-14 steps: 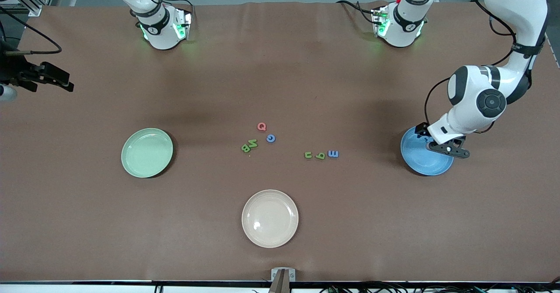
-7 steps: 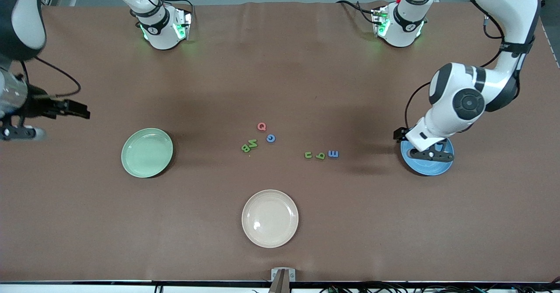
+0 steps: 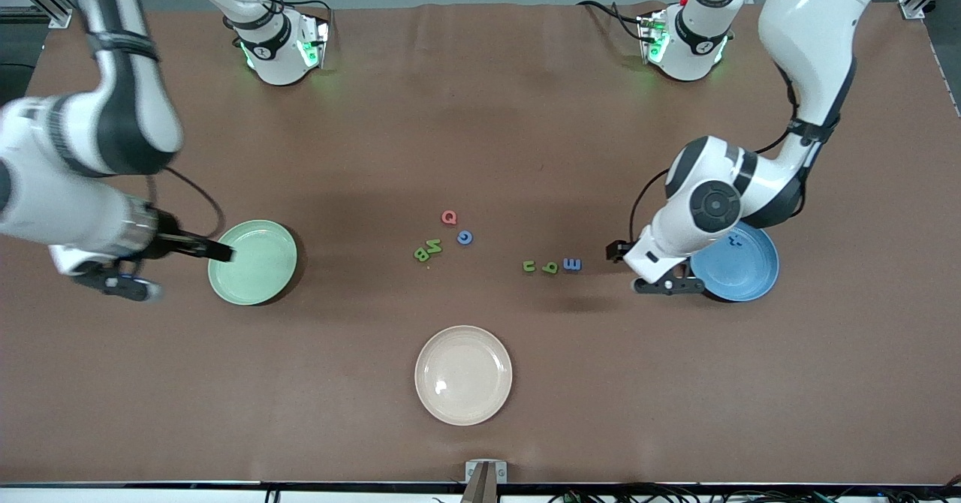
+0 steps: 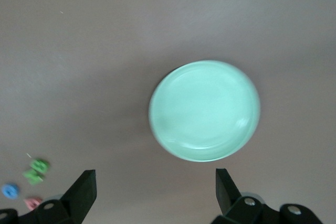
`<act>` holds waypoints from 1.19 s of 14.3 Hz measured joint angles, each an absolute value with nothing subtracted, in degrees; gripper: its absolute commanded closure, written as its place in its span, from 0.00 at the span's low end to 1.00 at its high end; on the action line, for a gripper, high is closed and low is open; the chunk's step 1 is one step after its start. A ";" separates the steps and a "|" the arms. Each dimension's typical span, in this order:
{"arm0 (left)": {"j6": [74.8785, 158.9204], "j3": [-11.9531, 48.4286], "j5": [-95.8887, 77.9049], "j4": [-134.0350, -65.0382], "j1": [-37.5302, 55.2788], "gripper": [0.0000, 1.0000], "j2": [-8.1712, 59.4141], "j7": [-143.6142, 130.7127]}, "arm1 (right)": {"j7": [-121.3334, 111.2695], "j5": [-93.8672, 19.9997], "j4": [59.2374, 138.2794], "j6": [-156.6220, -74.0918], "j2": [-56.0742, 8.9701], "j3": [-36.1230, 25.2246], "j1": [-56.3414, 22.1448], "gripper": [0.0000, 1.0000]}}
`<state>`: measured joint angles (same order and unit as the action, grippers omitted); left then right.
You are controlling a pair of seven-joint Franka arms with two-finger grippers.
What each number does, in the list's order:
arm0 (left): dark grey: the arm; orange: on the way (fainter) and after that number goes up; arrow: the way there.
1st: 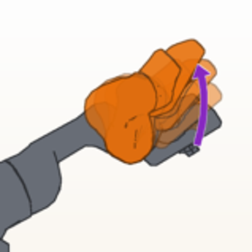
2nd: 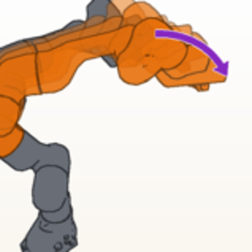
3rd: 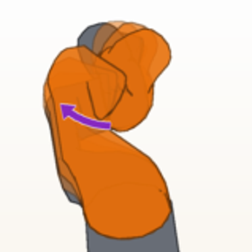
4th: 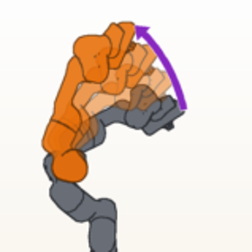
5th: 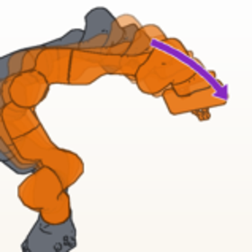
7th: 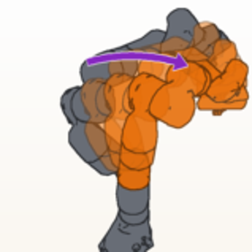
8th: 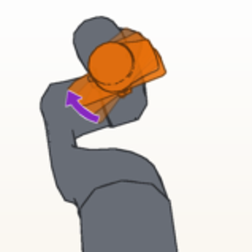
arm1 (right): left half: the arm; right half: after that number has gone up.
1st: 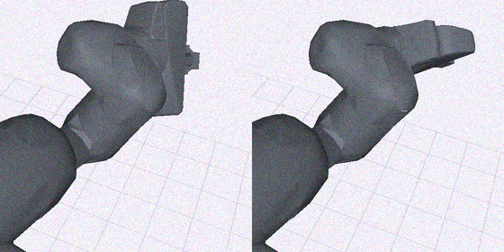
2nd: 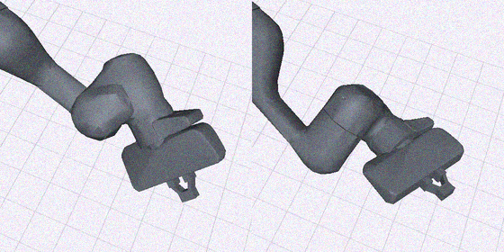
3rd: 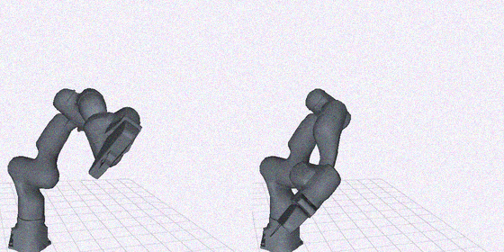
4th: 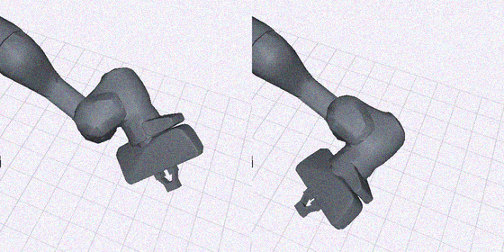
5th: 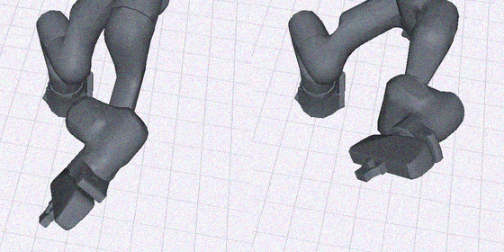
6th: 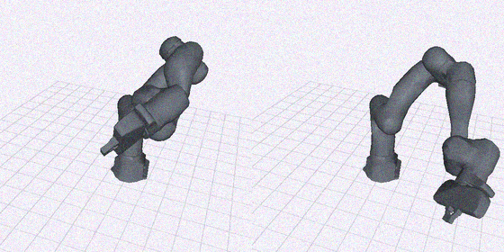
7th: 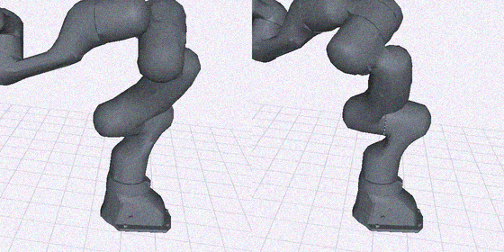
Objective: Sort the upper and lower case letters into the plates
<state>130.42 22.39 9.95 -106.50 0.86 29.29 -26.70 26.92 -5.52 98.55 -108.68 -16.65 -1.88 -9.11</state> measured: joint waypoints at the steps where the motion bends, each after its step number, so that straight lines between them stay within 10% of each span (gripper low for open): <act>1: 130.42 22.38 9.95 -104.99 1.83 0.00 30.38 -27.12 | 34.09 -5.51 100.13 -111.01 -17.21 -1.80 -12.22 0.00; 17: 131.04 22.03 16.01 -97.18 10.16 0.00 41.41 -38.02 | 72.78 -5.50 104.42 -138.46 -32.59 -1.70 -31.94 0.03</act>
<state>131.04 22.03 16.01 -97.18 10.16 41.41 -38.02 72.78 -5.50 104.42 -138.46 -32.59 -1.70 -31.94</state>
